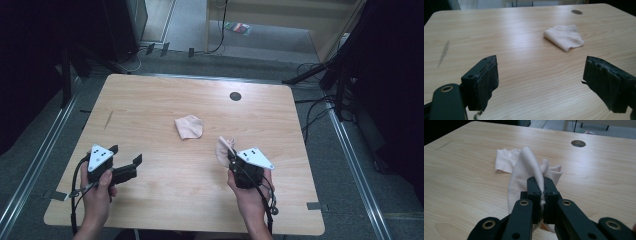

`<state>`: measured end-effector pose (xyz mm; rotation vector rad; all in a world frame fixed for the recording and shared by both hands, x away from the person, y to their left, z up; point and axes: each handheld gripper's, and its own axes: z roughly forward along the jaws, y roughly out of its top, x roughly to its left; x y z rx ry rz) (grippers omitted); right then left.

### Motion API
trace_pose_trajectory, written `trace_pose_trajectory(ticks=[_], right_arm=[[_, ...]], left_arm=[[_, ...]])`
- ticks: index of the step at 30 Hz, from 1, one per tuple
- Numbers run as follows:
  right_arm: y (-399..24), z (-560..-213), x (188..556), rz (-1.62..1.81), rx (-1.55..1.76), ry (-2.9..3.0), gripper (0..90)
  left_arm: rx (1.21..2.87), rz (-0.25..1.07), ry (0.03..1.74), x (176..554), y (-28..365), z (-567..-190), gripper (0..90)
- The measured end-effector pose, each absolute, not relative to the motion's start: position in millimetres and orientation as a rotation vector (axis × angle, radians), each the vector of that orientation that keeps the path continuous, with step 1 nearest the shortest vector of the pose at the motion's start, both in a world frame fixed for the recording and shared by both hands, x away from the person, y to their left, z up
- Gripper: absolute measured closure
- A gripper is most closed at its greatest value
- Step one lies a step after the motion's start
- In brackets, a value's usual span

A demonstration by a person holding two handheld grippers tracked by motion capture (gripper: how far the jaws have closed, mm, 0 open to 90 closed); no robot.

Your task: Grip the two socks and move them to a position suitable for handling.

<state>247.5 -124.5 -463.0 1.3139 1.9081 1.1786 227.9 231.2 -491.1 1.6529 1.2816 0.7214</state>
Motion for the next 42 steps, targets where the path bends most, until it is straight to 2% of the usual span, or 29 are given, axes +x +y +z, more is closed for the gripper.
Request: trace_pose_trajectory(ticks=[8,13,23,25,26,27,28,29,33,34,35,36,40,42], right_arm=[[-94,-471,236,1.209,1.269,1.979,86.9],[-80,-484,231,1.21,1.263,2.024,86.9],[-48,-514,222,1.199,1.259,2.123,86.8],[-39,-525,217,1.202,1.259,2.132,81.9],[-37,-528,217,1.223,1.265,2.157,71.3],[-37,-528,217,1.223,1.265,2.157,71.3],[-35,-533,221,1.251,1.292,2.244,48.7],[-38,-532,223,1.279,1.321,2.262,43.7],[-54,-522,227,1.335,1.359,2.177,45.0],[-64,-516,230,1.366,1.37,2.123,51.0],[-64,-516,230,1.366,1.37,2.123,51.0],[-69,-514,233,1.402,1.379,2.118,52.0],[-63,-513,234,1.376,1.343,2.131,51.4],[-59,-515,238,1.255,1.296,2.102,49.7]], left_arm=[[1.679,0.697,1.146,211,189,-498,13.1],[1.685,0.65,1.127,204,186,-505,12.6],[1.762,0.573,1.163,213,191,-522,12.8],[1.786,0.551,1.164,215,189,-525,12.8],[1.798,0.547,1.17,216,189,-526,12.9],[1.798,0.547,1.17,216,189,-526,12.9],[1.821,0.539,1.187,218,190,-528,12.9],[1.828,0.535,1.203,218,191,-529,13.0],[1.842,0.501,1.226,221,198,-530,13.7],[1.846,0.487,1.236,221,202,-529,14.0],[1.846,0.487,1.236,221,202,-529,14.4],[1.851,0.425,1.198,221,204,-528,14.4],[1.893,0.369,1.138,220,200,-528,14.8],[1.95,0.327,1.101,217,191,-531,18.8]])
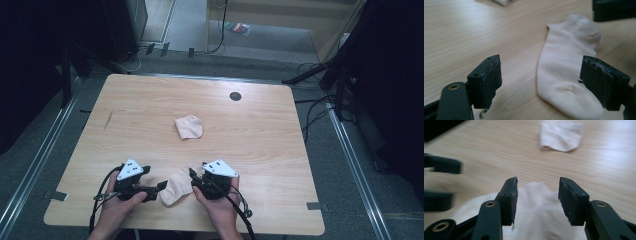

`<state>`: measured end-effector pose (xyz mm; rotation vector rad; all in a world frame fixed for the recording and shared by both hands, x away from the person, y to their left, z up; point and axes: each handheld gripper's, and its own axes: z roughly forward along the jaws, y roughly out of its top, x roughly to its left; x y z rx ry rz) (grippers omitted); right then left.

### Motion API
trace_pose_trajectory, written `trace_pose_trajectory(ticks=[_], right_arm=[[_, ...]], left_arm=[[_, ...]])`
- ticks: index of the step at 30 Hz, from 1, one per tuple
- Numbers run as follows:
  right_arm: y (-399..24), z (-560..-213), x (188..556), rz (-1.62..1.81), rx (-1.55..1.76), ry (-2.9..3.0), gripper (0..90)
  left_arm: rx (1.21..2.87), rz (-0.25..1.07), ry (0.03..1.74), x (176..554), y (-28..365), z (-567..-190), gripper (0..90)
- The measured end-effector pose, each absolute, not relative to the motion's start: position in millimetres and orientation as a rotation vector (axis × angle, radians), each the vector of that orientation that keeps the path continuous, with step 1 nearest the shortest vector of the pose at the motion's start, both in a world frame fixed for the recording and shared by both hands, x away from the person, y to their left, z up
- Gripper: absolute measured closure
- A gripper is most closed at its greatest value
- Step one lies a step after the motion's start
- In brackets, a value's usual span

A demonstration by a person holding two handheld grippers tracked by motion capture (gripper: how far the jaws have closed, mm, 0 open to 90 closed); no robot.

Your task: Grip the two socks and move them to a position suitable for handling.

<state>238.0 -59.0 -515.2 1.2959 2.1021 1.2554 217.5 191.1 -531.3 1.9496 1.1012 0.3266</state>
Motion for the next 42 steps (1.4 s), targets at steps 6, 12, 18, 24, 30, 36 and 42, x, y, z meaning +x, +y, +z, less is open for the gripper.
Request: trace_pose_trajectory(ticks=[6,12,18,24,30,36,42], right_arm=[[-87,-523,258,1.162,1.369,2.118,49.2],[-88,-537,266,1.208,1.385,2.217,51.3],[-84,-545,267,1.178,1.366,2.244,66.1],[-87,-545,265,1.184,1.341,2.251,87.4],[-93,-538,261,1.229,1.343,2.235,90.0],[-107,-524,254,1.291,1.383,2.197,90.0],[-119,-512,235,1.294,1.4,2.197,90.0]], left_arm=[[2.05,0.353,1.095,214,177,-537,31.7],[2.074,0.324,1.135,212,170,-540,39.1],[2.12,0.363,1.132,210,162,-544,47.8],[2.105,0.445,1.15,206,158,-545,72.2],[2.078,0.44,1.122,208,170,-540,88.4],[2.095,0.443,0.944,217,184,-520,89.2],[2.178,0.421,0.849,224,194,-517,89.5]])
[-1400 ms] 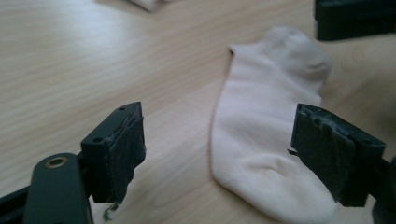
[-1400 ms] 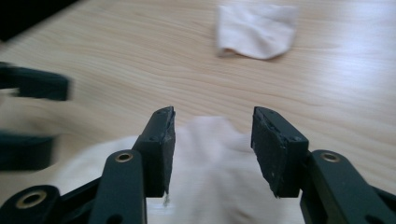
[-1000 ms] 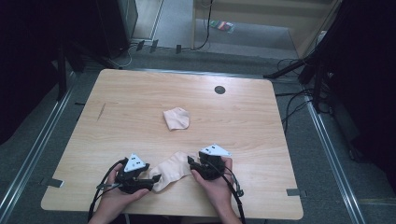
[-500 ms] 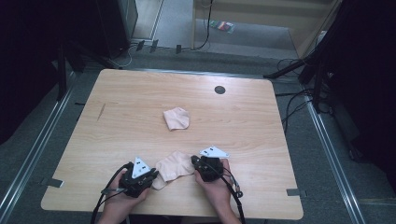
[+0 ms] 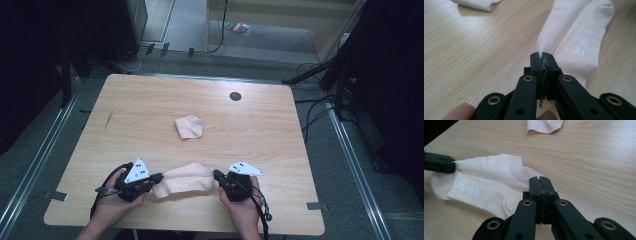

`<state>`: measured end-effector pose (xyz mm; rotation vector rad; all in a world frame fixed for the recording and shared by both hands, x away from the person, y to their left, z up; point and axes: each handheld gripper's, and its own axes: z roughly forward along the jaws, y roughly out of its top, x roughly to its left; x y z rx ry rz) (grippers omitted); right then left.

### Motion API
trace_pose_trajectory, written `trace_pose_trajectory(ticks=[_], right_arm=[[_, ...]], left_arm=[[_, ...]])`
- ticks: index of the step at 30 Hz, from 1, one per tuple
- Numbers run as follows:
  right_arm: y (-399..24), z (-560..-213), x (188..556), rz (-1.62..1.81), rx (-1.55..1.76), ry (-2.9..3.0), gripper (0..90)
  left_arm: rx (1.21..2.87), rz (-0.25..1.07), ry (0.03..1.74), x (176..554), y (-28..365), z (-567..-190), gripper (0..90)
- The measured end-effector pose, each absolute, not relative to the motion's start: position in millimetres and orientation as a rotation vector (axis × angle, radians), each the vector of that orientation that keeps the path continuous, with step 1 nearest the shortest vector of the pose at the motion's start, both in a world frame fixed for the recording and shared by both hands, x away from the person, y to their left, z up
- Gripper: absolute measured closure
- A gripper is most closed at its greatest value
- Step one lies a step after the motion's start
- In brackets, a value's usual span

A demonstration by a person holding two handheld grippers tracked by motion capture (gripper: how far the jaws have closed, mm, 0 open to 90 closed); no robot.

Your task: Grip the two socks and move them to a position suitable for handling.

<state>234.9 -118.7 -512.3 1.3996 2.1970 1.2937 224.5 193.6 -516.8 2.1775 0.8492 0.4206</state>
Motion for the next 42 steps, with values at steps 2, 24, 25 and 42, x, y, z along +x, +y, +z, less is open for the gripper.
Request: trace_pose_trajectory(ticks=[2,24,25,42], right_arm=[[-121,-513,228,1.3,1.422,2.195,90.0],[-130,-521,211,1.302,1.461,2.099,53.1],[-130,-521,211,1.299,1.458,2.097,51.9],[-136,-507,233,1.326,1.432,1.973,35.2]], left_arm=[[2.18,0.432,0.849,225,194,-517,89.7],[1.947,0.468,1.036,240,197,-527,23.5],[1.947,0.468,1.036,240,197,-527,22.5],[1.726,0.506,1.218,257,248,-541,13.4]])
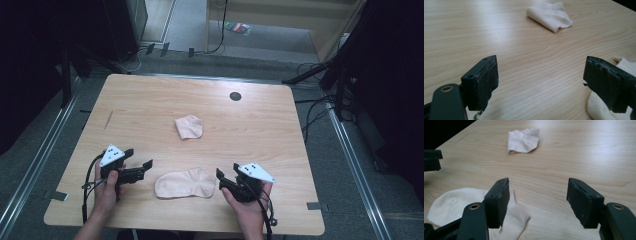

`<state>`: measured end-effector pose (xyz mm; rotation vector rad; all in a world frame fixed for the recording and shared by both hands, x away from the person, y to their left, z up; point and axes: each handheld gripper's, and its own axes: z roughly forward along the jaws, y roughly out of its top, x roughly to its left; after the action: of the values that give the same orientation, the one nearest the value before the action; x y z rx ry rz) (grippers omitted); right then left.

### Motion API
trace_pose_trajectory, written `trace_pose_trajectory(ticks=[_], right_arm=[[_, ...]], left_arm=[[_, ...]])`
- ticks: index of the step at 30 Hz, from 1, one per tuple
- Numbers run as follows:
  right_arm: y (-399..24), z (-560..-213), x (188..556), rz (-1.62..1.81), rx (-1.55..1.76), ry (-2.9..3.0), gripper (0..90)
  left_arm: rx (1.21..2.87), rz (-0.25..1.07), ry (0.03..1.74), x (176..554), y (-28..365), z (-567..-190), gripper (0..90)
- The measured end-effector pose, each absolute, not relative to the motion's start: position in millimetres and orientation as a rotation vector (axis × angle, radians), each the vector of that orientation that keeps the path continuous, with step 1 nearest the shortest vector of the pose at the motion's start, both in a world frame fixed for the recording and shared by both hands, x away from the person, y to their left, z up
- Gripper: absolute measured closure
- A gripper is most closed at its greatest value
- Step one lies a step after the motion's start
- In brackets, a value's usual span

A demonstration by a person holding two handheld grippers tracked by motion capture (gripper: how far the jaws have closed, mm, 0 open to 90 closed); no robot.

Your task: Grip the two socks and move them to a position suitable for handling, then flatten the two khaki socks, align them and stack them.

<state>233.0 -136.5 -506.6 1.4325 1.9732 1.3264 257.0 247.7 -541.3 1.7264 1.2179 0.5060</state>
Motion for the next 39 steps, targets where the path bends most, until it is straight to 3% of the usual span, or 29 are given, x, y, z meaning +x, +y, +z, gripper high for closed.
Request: trace_pose_trajectory(ticks=[9,18,27,34,39], right_arm=[[-139,-479,259,1.346,1.398,1.951,38.8],[-105,-463,309,1.312,1.308,2.057,45.3],[-71,-479,365,1.221,1.281,2.176,50.0],[-40,-501,407,1.147,1.318,2.245,42.7],[-37,-511,425,1.117,1.414,2.203,44.3]], left_arm=[[1.677,0.504,1.271,260,250,-547,14.0],[1.666,0.508,1.263,259,249,-548,14.1],[1.661,0.495,1.265,260,250,-549,14.2],[1.66,0.489,1.27,260,250,-549,14.3],[1.659,0.487,1.27,261,250,-549,14.3]])
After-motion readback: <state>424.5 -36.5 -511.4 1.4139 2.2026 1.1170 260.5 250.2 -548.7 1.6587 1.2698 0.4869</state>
